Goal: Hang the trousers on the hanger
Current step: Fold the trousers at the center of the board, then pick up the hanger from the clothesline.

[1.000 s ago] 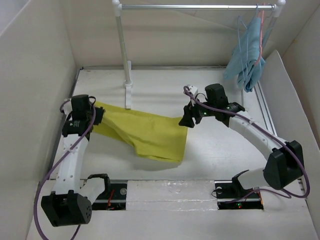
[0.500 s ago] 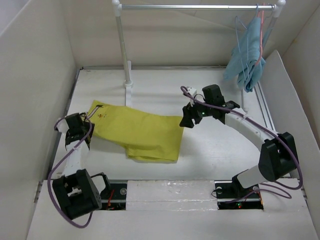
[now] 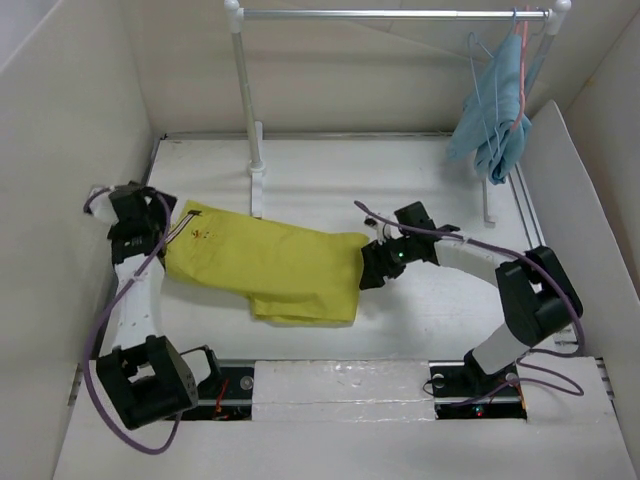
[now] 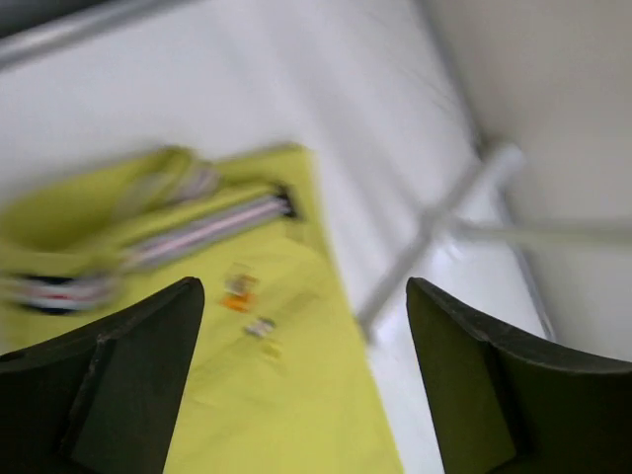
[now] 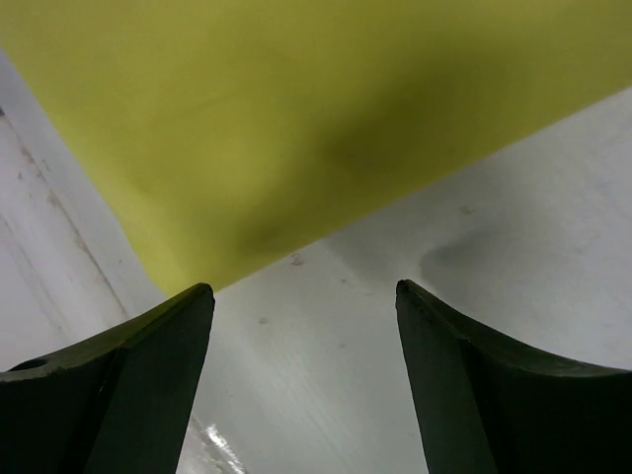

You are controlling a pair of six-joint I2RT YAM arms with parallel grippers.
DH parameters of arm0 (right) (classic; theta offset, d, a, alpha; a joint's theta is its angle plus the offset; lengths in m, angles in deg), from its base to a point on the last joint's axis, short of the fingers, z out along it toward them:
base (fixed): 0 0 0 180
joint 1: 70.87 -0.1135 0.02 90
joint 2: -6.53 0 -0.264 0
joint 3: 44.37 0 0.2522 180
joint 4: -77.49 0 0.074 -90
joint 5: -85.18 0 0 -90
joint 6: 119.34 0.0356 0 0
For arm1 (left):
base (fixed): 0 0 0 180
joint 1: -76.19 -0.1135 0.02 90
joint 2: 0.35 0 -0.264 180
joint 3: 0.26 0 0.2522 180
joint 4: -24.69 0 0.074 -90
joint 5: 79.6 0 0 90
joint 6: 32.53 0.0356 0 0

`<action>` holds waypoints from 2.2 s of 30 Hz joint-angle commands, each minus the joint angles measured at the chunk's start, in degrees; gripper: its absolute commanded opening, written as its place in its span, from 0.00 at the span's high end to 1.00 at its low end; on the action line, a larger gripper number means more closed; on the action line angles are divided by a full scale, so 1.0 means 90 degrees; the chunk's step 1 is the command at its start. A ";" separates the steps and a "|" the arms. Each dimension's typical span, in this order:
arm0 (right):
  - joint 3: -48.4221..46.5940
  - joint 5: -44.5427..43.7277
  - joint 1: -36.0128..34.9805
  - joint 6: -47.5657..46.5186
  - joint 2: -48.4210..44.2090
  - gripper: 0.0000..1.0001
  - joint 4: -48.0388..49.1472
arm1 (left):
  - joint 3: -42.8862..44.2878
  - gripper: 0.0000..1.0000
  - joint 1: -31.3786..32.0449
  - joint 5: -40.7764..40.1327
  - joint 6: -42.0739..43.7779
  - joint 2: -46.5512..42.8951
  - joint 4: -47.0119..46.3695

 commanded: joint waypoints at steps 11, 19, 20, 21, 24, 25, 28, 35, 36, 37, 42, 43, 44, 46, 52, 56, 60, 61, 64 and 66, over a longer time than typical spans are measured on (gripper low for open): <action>0.0837 0.1109 -0.0600 0.1310 0.0496 0.46 0.1896 | -0.0297 0.28 0.2202 0.0750 0.0523 0.1664 -0.0879; 0.0185 -0.0032 0.0990 0.0500 0.0536 1.00 0.0892 | -0.0422 0.29 0.1341 0.0252 0.0144 0.2458 -0.0430; 0.0038 -0.0256 0.1311 0.0161 0.0497 1.00 0.0727 | -0.0521 0.29 0.1341 0.0339 0.0056 0.2360 -0.0401; -0.0301 -0.0403 0.1430 0.0071 0.0477 1.00 0.0396 | -0.0657 0.29 0.1341 0.0446 -0.0042 0.2108 -0.0391; -0.0743 -0.0843 0.1578 -0.0213 0.0380 0.98 -0.0210 | -0.1126 0.27 0.1476 0.1139 -0.0325 0.1503 -0.0596; -0.0928 -0.0902 0.1578 -0.0368 0.0360 0.74 -0.0367 | -0.1156 0.27 0.1545 0.1218 -0.0355 0.1345 -0.0615; -0.0989 -0.0931 0.1433 -0.0710 -0.0009 0.49 -0.1051 | -0.0575 0.22 0.1711 0.1082 0.0013 0.0759 -0.0450; -0.1076 -0.0474 0.0272 -0.0439 0.0004 0.75 -0.0322 | 0.0172 0.66 0.2326 0.1402 0.0660 0.0699 -0.0273; -0.1125 -0.0028 0.0192 -0.0332 0.0433 0.91 0.0154 | -0.0012 0.79 0.2608 0.1549 0.0651 0.0873 -0.0419; -0.1125 -0.0024 0.0124 -0.0331 0.0438 0.91 0.0158 | -0.0120 0.79 0.2610 0.1560 0.0602 0.0875 -0.0420; -0.0258 -0.0434 0.0552 0.0391 0.1168 1.00 0.1319 | -0.0833 0.83 0.2378 0.1414 0.0602 0.1517 -0.0635; 0.0102 -0.0405 0.0620 0.0411 0.1228 1.00 0.1388 | -0.0892 0.83 0.2270 0.1317 0.0641 0.1577 -0.0529; 0.0270 -0.0404 0.0621 0.0412 0.1267 1.00 0.1399 | -0.0960 0.84 0.2162 0.1248 0.0757 0.1646 -0.0460; 0.0718 -0.0443 0.0621 0.0373 0.1103 1.00 0.1302 | -0.0864 0.84 0.2045 0.0792 0.0846 0.1724 -0.0139; 0.0605 -0.0639 -0.0120 0.0412 -0.0681 0.94 0.0151 | -0.0026 0.75 0.2112 0.1039 0.1032 0.1296 -0.0038; -0.1750 -0.0960 -0.0189 -0.0055 -0.1212 0.54 -0.1011 | 0.1039 0.70 0.3066 0.0974 0.1138 0.1129 -0.0059; -0.4445 -0.1634 0.0219 -0.0720 -0.1125 0.57 -0.1911 | 0.2279 0.82 0.4440 0.0887 0.1499 0.1576 -0.0176; -0.4919 -0.1732 0.0346 -0.0789 -0.1086 0.69 -0.1893 | 0.2822 0.92 0.4775 0.0809 0.1587 0.1713 -0.0195; -0.6775 -0.2005 0.1098 -0.0877 -0.0726 1.00 -0.2155 | 0.3839 1.00 0.5996 0.0537 0.1910 0.2367 -0.0021; -0.7615 -0.2221 0.1732 -0.0974 -0.0288 1.00 -0.2486 | 0.4136 1.00 0.6601 0.0564 0.2057 0.2738 0.0048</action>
